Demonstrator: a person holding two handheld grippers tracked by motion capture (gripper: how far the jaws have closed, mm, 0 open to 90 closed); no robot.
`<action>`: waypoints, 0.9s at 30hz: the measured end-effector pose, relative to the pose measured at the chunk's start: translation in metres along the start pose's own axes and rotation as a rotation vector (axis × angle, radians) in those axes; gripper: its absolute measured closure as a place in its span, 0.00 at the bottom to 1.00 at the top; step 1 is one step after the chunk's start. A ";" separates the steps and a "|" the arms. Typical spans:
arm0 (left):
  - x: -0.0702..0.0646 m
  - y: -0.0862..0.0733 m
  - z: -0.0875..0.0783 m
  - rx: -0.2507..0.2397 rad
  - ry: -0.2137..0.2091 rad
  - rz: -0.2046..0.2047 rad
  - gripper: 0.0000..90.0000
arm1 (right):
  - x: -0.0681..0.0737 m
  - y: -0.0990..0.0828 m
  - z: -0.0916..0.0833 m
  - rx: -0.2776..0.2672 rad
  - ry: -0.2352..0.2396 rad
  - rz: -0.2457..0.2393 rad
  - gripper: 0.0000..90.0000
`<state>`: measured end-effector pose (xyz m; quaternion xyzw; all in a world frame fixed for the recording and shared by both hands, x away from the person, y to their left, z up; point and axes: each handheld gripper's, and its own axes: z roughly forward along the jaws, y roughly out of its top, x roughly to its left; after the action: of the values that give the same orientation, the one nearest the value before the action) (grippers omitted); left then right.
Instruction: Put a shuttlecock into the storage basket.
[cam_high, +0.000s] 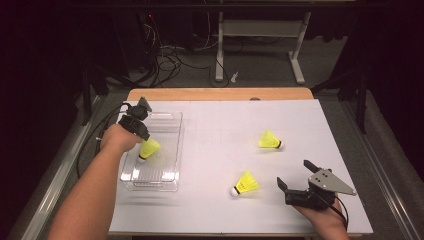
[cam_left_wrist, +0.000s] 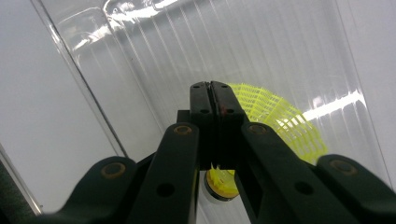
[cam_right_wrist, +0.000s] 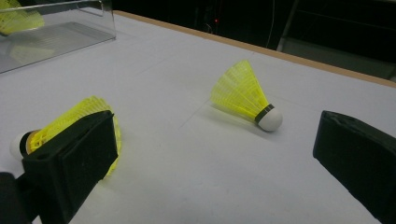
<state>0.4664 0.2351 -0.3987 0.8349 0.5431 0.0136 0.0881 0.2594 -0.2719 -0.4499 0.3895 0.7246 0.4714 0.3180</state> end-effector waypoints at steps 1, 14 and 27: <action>0.000 0.000 0.000 0.000 0.000 0.001 0.98 | 0.000 0.000 0.000 0.000 0.000 -0.001 0.00; 0.004 0.002 0.005 0.003 0.001 -0.003 0.97 | 0.000 -0.001 0.001 0.003 0.001 -0.003 0.00; 0.008 0.001 0.001 -0.006 -0.007 -0.020 0.86 | 0.000 -0.001 0.001 0.005 0.003 -0.003 0.01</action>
<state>0.4712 0.2416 -0.4005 0.8292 0.5510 0.0113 0.0926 0.2601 -0.2714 -0.4511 0.3882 0.7269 0.4698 0.3166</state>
